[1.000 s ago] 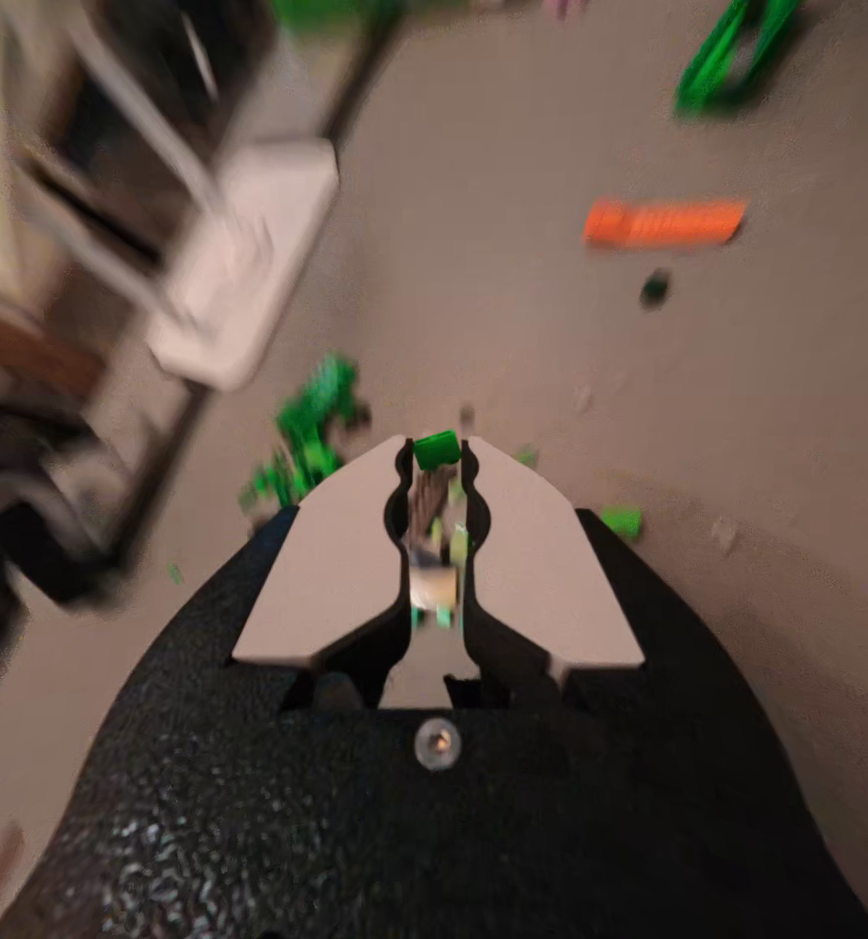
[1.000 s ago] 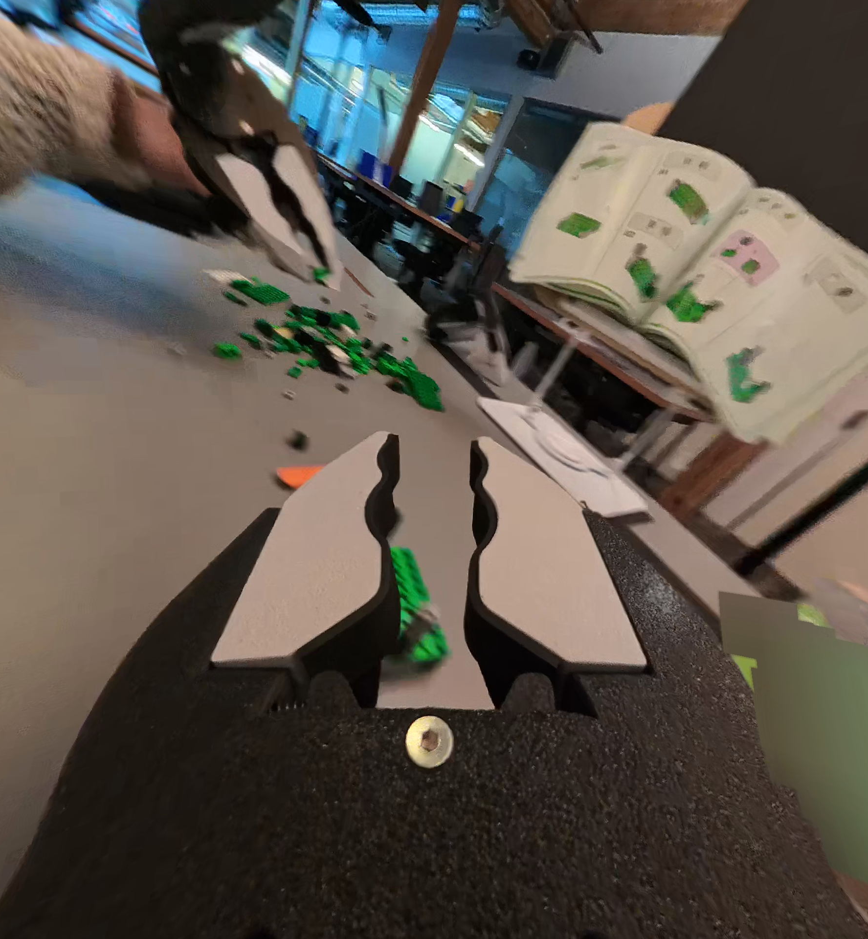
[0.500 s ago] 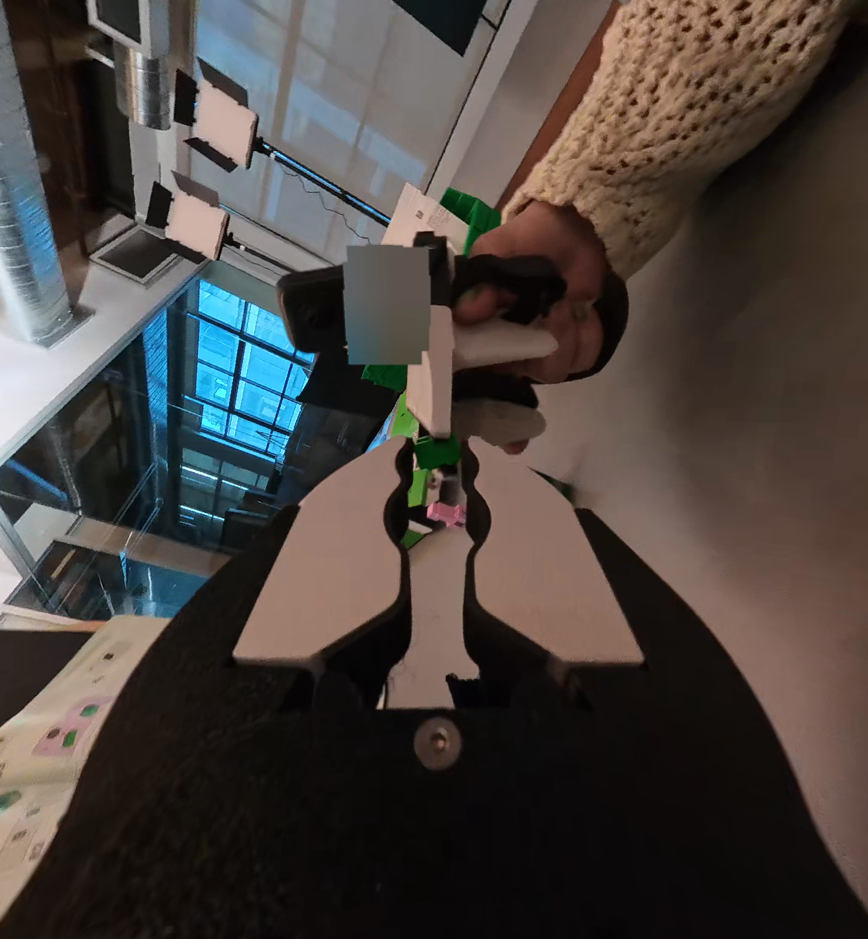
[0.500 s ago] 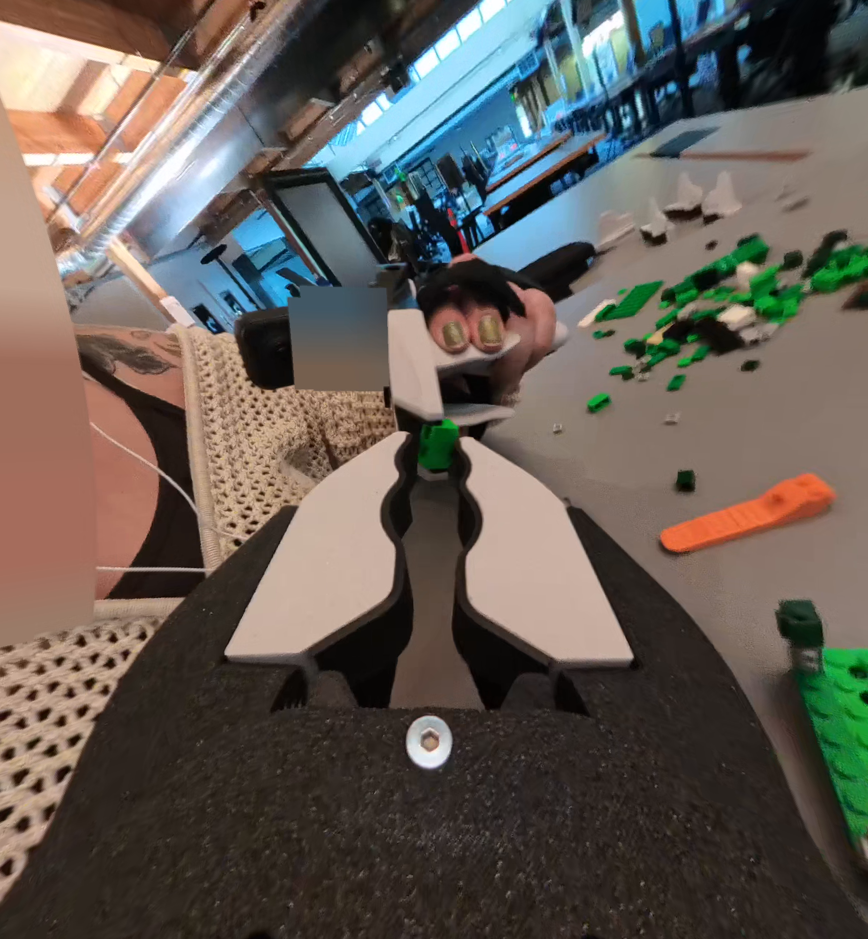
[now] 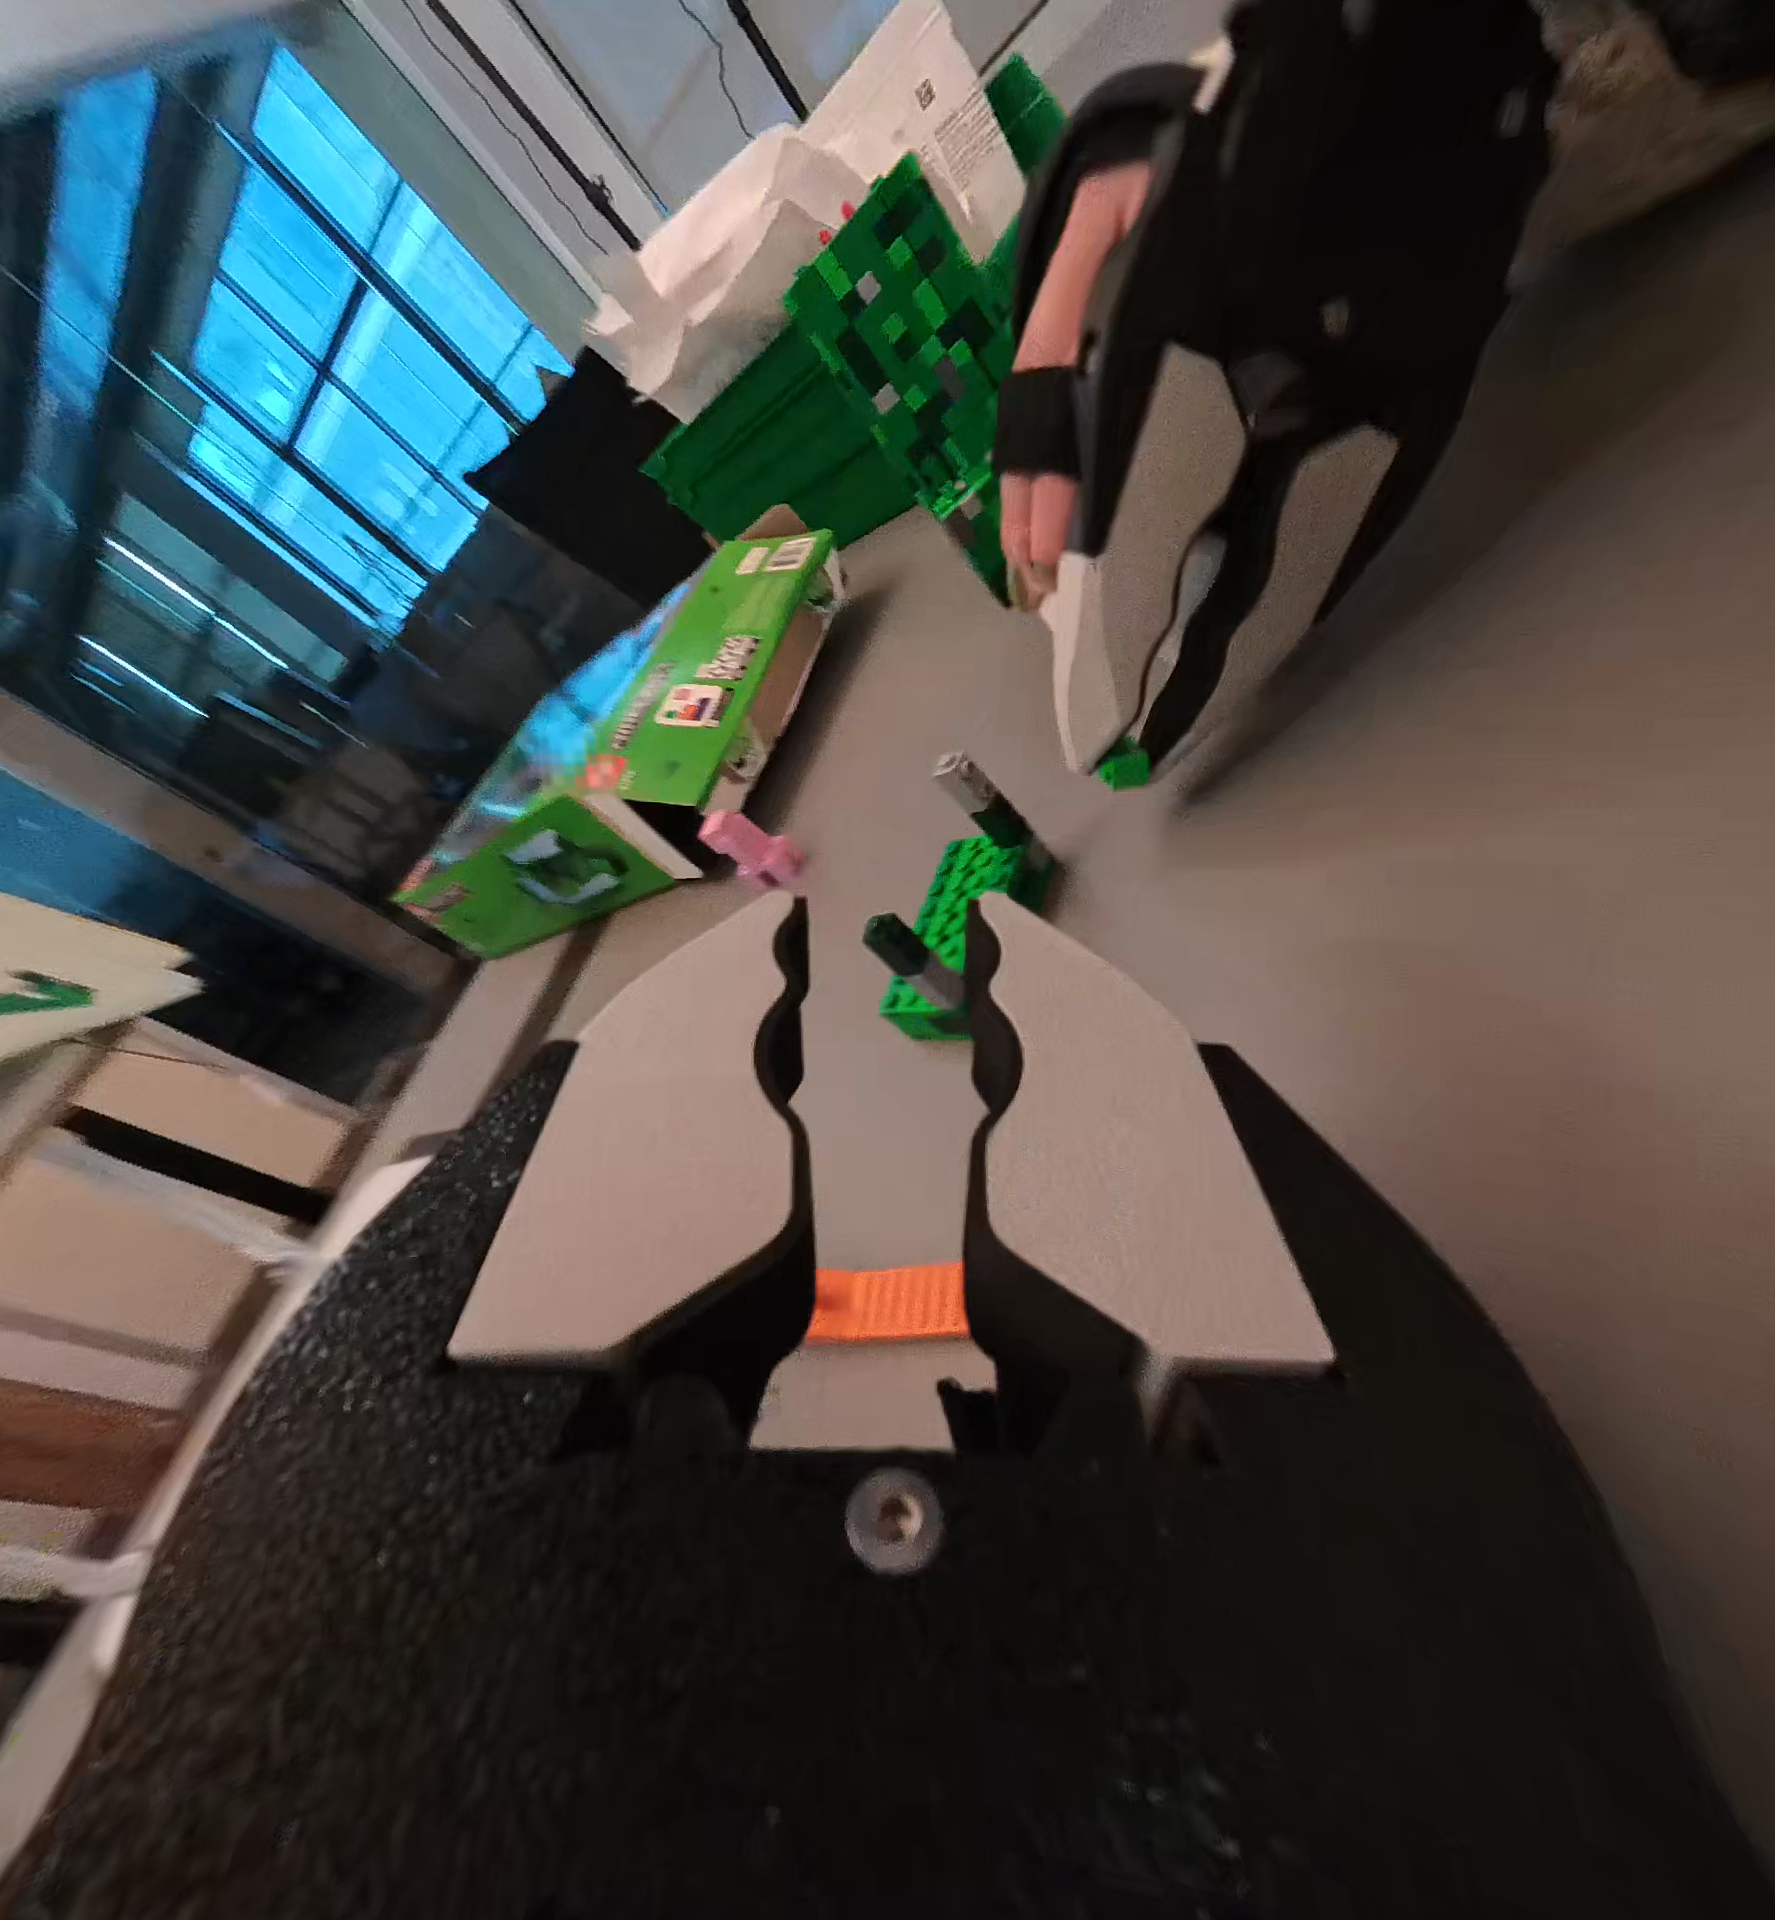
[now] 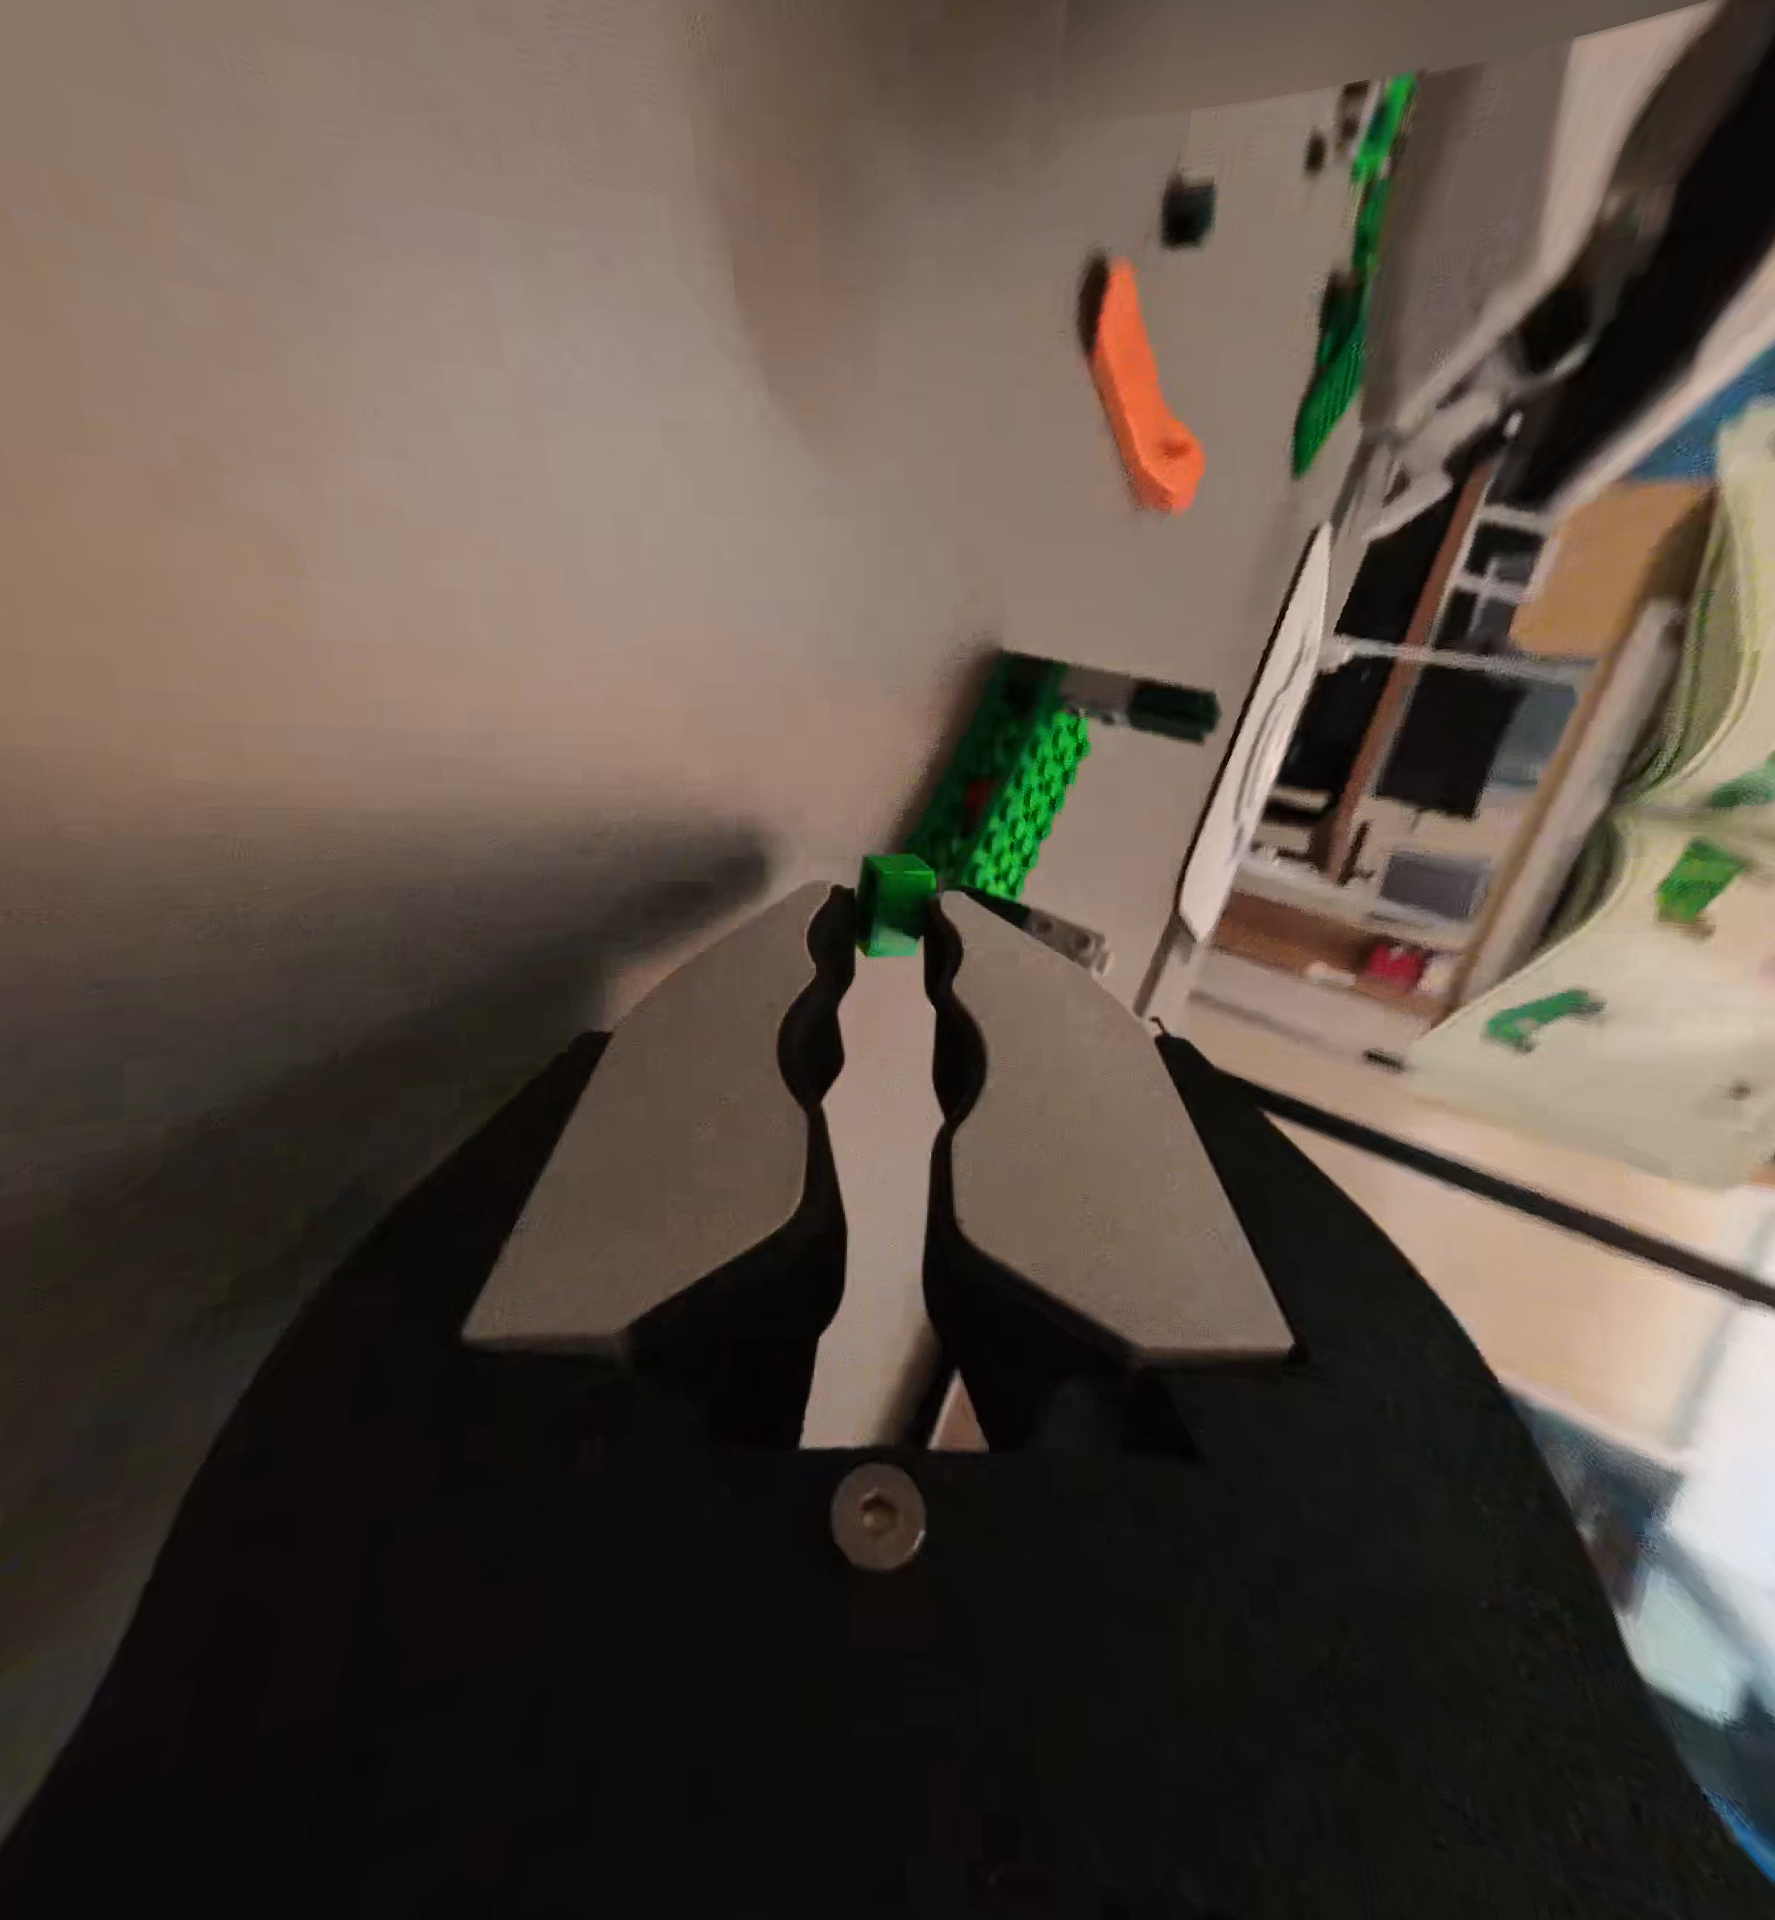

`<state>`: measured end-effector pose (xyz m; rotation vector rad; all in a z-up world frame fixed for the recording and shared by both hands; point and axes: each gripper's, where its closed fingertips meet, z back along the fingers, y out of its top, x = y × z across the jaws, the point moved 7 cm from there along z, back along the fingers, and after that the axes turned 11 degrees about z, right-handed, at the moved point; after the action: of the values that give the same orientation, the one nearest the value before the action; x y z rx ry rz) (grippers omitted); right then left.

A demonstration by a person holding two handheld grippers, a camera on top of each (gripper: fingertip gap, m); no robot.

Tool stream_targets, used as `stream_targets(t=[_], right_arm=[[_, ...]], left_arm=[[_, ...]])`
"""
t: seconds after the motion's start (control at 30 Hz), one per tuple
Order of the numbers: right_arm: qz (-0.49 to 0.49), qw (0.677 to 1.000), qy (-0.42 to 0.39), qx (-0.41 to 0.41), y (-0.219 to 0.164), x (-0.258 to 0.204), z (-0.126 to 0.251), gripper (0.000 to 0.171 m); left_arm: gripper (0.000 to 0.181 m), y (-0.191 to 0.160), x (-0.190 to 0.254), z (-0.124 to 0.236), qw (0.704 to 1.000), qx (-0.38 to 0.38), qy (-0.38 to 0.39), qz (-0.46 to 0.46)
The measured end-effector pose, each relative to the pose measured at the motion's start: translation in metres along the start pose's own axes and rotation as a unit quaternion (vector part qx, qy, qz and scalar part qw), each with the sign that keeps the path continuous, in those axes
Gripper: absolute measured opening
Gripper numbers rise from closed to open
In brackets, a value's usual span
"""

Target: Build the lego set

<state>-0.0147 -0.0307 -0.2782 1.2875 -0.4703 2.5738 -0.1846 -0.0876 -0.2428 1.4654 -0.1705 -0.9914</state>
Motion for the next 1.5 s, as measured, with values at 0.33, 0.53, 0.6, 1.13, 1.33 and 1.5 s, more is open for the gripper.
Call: stream_targets(t=[0.33,0.53,0.6,1.13,1.33,1.5], right_arm=[[0.066,0.998,-0.007,0.021,0.003,-0.006,0.005,0.023],[-0.142,0.983,0.07,0.095,-0.007,0.003,0.016,0.028],[-0.298,0.939,0.112,0.128,-0.009,0.014,0.013,0.026],[-0.544,0.816,0.191,0.038,0.006,0.018,-0.013,0.017],[-0.329,0.934,-0.06,0.13,0.025,0.043,0.008,0.016],[-0.227,0.961,-0.119,0.109,0.04,0.046,0.009,0.016]], left_arm=[[0.027,-0.01,0.011,-0.006,0.999,-0.026,-0.028,0.022],[0.026,-0.011,0.009,-0.007,0.998,-0.032,-0.028,0.048],[0.024,-0.011,0.008,-0.007,0.997,-0.033,-0.026,0.058],[0.018,-0.004,0.009,-0.009,0.979,-0.064,-0.045,0.188],[0.019,0.009,0.005,-0.008,0.92,-0.036,-0.122,0.371],[0.019,0.01,0.01,-0.011,0.91,-0.047,-0.138,0.389]])
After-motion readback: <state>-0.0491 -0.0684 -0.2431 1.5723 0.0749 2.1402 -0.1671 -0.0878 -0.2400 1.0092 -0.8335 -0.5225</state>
